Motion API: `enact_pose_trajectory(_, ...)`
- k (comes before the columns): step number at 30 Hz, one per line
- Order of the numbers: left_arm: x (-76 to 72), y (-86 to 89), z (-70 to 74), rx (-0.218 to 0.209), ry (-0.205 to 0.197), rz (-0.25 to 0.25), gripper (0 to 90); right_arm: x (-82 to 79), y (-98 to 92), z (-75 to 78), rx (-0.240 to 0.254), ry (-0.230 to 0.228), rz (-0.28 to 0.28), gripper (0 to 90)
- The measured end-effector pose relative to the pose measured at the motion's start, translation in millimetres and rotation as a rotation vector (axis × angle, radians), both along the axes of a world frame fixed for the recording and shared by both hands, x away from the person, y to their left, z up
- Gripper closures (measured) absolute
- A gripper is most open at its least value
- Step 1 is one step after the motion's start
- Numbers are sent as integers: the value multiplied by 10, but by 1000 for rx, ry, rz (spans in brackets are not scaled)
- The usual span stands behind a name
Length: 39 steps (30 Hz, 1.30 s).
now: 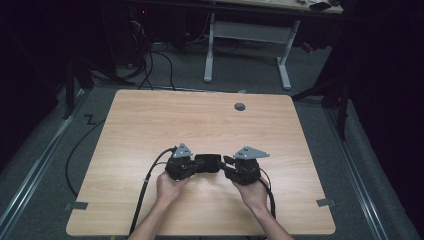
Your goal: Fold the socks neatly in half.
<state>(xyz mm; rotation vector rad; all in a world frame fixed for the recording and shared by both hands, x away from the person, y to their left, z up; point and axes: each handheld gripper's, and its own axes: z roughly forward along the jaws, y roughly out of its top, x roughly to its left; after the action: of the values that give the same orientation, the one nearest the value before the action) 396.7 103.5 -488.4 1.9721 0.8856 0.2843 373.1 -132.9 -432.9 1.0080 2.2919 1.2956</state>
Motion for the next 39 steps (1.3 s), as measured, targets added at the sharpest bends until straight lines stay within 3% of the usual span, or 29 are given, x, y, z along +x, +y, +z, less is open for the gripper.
enact_pose_trajectory(6, -12, 3, -2, -1, 4, 4, 828, 285, 205, 140, -27, 30, 1, 716)
enact_pose_trajectory(11, -39, -31, 5, 17, -3, -5, 806, 419, 322, -11, -77, 100, -4, 725)
enact_pose_trajectory(16, -95, -23, 28, 29, -7, -13, 740, 390, 321, -113, -96, 120, 0, 723)
enact_pose_trajectory(21, -142, 23, 70, 1, 3, -30, 636, 361, 318, -220, -108, 140, 13, 719)
enact_pose_trajectory(24, -113, 101, 174, -75, -7, -8, 595, 373, 320, -256, -110, 151, 15, 718)
enact_pose_trajectory(26, -41, 132, 250, -100, -10, 13, 582, 386, 324, -275, -110, 153, 22, 717)
enact_pose_trajectory(29, 121, 89, 263, -69, 28, 48, 588, 392, 324, -285, -114, 151, 24, 713)
enact_pose_trajectory(34, 249, -38, 46, 7, 102, 69, 661, 365, 285, -352, -113, 142, 22, 648)
enact_pose_trajectory(36, 260, -61, 7, 0, 101, 76, 667, 353, 278, -368, -116, 134, 20, 633)
enact_pose_trajectory(39, 274, -100, -13, 41, 84, 82, 690, 305, 247, -411, -126, 110, 19, 561)
